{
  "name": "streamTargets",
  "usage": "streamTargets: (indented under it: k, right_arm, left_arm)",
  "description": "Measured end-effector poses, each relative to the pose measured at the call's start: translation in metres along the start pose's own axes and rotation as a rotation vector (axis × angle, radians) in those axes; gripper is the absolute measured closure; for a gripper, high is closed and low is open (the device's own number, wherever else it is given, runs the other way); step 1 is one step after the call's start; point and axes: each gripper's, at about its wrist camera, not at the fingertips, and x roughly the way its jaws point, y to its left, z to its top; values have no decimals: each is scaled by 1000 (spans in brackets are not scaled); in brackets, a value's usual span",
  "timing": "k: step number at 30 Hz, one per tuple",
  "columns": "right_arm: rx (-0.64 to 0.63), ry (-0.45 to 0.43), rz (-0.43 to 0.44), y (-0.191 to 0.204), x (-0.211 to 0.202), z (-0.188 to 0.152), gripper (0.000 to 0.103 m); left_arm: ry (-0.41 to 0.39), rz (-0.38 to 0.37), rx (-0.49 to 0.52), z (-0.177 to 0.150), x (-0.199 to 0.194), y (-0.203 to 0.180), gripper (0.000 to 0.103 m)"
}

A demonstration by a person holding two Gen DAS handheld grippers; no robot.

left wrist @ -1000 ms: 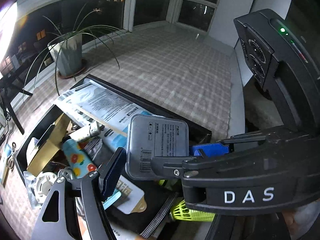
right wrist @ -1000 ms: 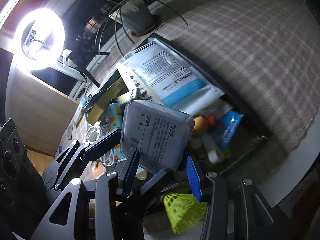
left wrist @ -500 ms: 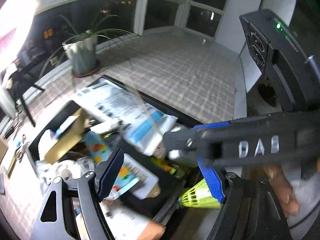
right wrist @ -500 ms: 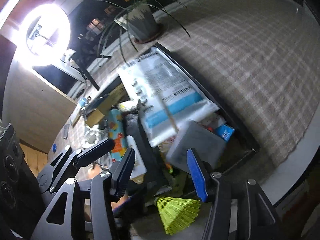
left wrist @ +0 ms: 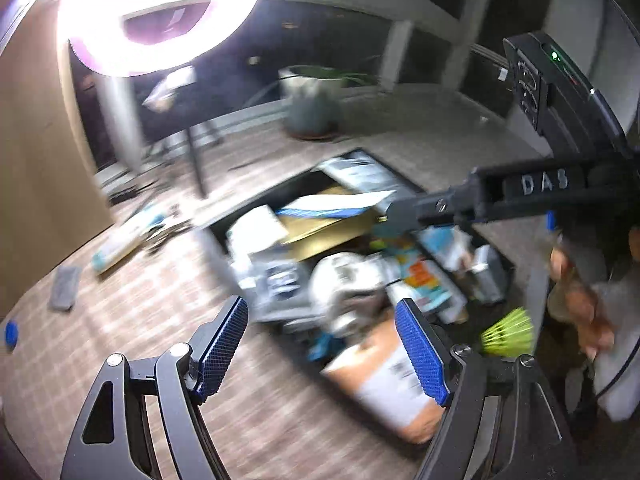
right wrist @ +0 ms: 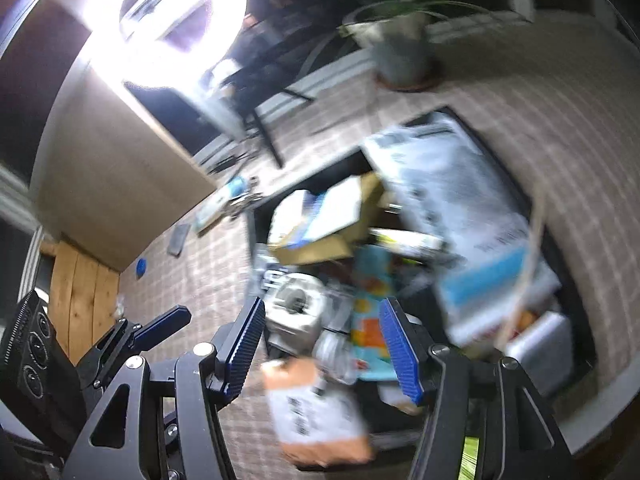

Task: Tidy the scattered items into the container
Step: 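Move the right tool toward the blue-capped white bottle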

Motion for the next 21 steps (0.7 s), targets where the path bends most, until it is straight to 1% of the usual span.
streamTargets:
  k: [4, 11, 16, 21]
  right_arm:
    - [-74, 38, 11, 40, 27, 19, 45]
    - [-163, 100, 45, 106, 81, 59, 44]
    - [-244, 123, 4, 147, 126, 83, 44]
    - [-258, 154, -35, 170, 174, 112, 44]
  left_arm:
    - [2, 74, -58, -20, -18, 47, 24]
    - [-10, 160, -199, -47, -49, 122, 24]
    - [-13, 208, -283, -63, -63, 166, 24]
    - [-2, 241, -323, -70, -62, 195, 24]
